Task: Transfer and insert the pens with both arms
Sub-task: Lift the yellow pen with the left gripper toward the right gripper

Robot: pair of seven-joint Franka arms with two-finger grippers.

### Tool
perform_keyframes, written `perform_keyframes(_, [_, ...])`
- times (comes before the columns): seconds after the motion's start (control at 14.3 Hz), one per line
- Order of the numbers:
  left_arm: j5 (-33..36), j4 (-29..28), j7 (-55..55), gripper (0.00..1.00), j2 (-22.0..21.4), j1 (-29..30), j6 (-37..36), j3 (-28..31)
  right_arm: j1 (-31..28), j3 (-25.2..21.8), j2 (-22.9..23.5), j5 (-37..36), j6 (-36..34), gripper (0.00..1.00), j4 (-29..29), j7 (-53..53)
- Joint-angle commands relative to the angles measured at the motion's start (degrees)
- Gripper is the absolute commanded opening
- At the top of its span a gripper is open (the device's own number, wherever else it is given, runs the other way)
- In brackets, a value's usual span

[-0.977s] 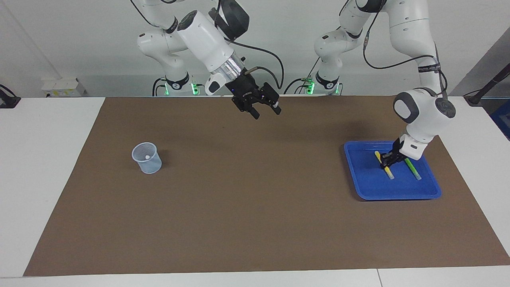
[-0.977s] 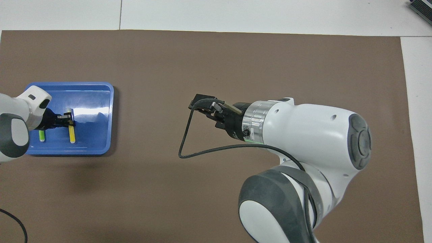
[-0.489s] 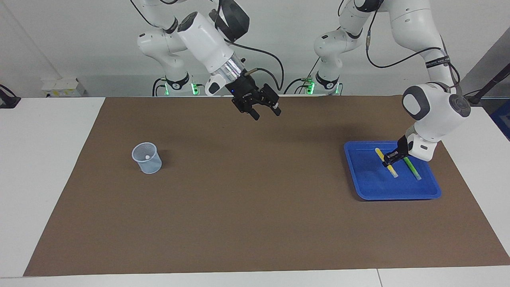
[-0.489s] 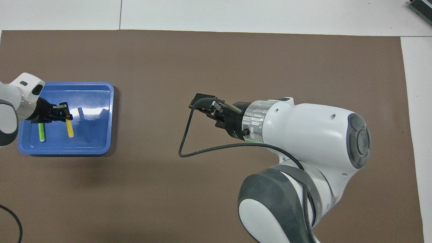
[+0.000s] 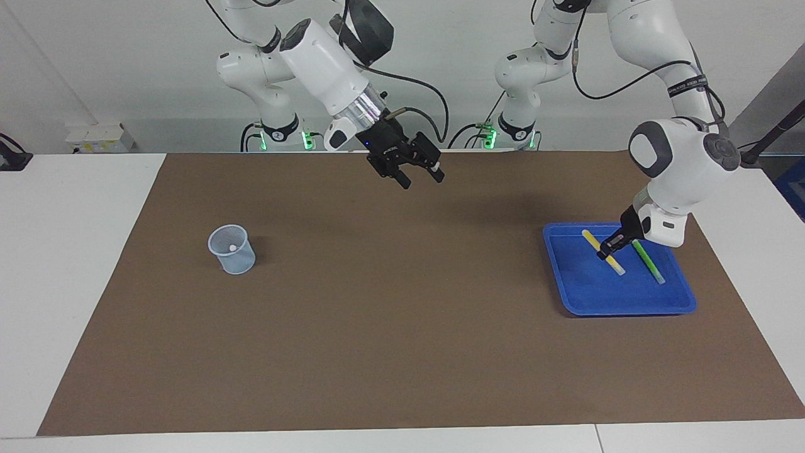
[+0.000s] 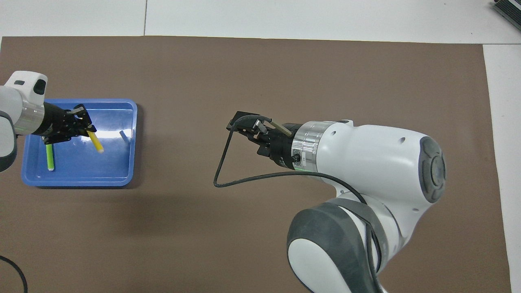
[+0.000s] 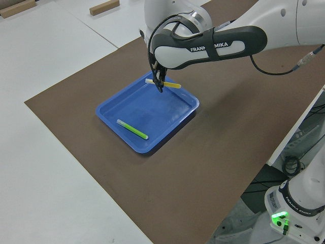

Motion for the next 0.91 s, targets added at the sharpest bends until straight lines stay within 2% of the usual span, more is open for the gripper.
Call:
perform_keyframes(0.0, [-5.27,-0.14,-7.66,0.0,-3.64,-0.33,-1.57,0.44,0.37,0.01,0.2,1.5,1.4,1.0,-0.23,0.66])
perform_keyframes(0.49, [-11.17,-0.75,-28.93,0.0,-11.03,-3.75,-2.18,0.35,0.37,0.01,0.2,1.59,1.4,1.0,-0.23,0.84])
perform_keyframes(0.84, [-15.56,-0.93,-40.27,0.0,-13.76,-6.91,-2.97,0.35,0.37,0.01,0.11,1.59,1.4,1.0,-0.23,0.84])
